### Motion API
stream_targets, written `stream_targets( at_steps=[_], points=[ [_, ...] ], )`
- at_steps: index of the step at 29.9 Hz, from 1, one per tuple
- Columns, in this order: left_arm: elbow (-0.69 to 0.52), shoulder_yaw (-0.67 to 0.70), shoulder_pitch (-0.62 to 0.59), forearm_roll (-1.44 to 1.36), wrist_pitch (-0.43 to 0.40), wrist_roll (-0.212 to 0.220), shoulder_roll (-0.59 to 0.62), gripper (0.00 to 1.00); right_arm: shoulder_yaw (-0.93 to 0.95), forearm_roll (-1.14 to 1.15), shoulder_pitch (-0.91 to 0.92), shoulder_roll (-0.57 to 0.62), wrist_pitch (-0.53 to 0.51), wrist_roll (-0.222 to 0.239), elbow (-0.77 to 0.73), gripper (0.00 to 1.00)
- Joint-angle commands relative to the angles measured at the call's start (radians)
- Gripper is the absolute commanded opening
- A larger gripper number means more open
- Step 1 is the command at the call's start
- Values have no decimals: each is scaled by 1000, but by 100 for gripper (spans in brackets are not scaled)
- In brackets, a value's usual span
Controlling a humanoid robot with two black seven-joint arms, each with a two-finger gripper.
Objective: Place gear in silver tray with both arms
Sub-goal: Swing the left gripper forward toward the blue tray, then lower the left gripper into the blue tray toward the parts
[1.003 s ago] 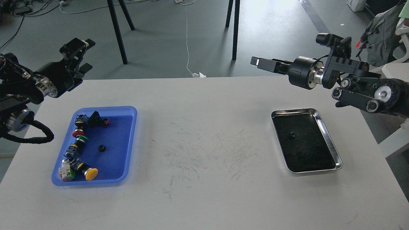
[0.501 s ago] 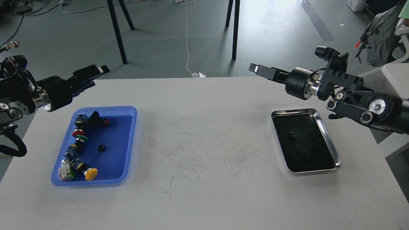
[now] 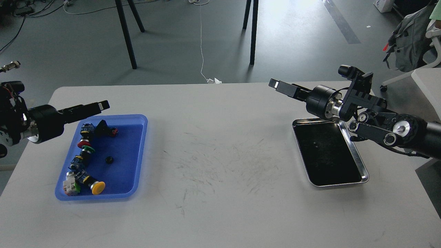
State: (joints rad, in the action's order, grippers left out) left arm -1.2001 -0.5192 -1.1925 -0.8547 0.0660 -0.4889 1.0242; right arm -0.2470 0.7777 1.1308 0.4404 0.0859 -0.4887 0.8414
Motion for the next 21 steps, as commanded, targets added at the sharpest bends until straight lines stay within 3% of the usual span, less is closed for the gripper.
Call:
stream_targets(
  at_steps=[1, 7, 15, 21],
  points=[
    [7, -8, 5, -27, 0, 0, 4, 98, 14, 0, -13, 0, 0, 0, -1, 94],
    [17, -10, 1, -29, -12, 0, 4, 98, 17, 2, -16, 0, 1, 0, -1, 94],
    [30, -12, 2, -14, 41, 0, 5, 98, 15, 2, -19, 0, 2, 0, 1, 94],
    [54, -93, 1, -24, 40, 0, 7, 98, 15, 2, -25, -5, 9, 0, 2, 94]
  ],
)
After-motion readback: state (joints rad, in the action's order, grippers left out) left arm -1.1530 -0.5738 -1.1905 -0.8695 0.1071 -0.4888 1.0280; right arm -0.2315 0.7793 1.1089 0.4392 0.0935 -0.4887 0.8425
